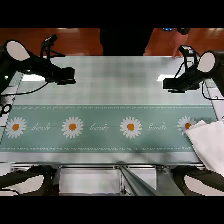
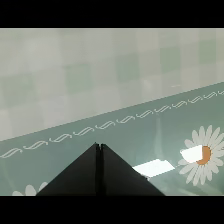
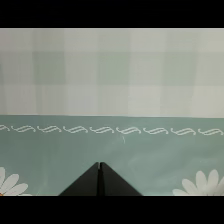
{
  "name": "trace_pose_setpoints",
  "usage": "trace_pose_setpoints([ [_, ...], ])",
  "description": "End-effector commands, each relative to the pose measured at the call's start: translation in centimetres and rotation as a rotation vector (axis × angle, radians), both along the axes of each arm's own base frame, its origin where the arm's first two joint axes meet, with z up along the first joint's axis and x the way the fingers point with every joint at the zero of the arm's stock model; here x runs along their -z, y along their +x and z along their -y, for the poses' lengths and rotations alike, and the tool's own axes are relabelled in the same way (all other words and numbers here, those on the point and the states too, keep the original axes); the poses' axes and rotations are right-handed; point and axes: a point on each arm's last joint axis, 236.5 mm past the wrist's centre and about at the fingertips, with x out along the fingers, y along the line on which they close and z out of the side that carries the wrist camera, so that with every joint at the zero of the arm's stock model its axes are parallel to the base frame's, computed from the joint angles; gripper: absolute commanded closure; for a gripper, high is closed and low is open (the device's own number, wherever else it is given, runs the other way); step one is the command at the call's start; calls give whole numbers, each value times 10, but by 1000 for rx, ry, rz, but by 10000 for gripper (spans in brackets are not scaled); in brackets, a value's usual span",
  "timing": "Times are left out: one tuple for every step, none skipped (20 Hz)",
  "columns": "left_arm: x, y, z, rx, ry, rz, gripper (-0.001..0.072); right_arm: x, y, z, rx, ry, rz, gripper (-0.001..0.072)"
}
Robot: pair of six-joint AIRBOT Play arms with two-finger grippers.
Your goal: Fold the shirts.
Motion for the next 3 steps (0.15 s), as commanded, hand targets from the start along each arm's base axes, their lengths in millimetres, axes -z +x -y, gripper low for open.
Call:
trace_pose_setpoints([
  [0, 0, 0, 1, 0, 0, 691, 0, 0, 0, -1, 0, 0, 688],
  [0, 0, 0, 1, 0, 0, 691, 0, 0, 0, -1, 0, 0, 688],
  [0, 0, 0, 1, 0, 0, 691, 0, 0, 0, -1, 0, 0, 688],
])
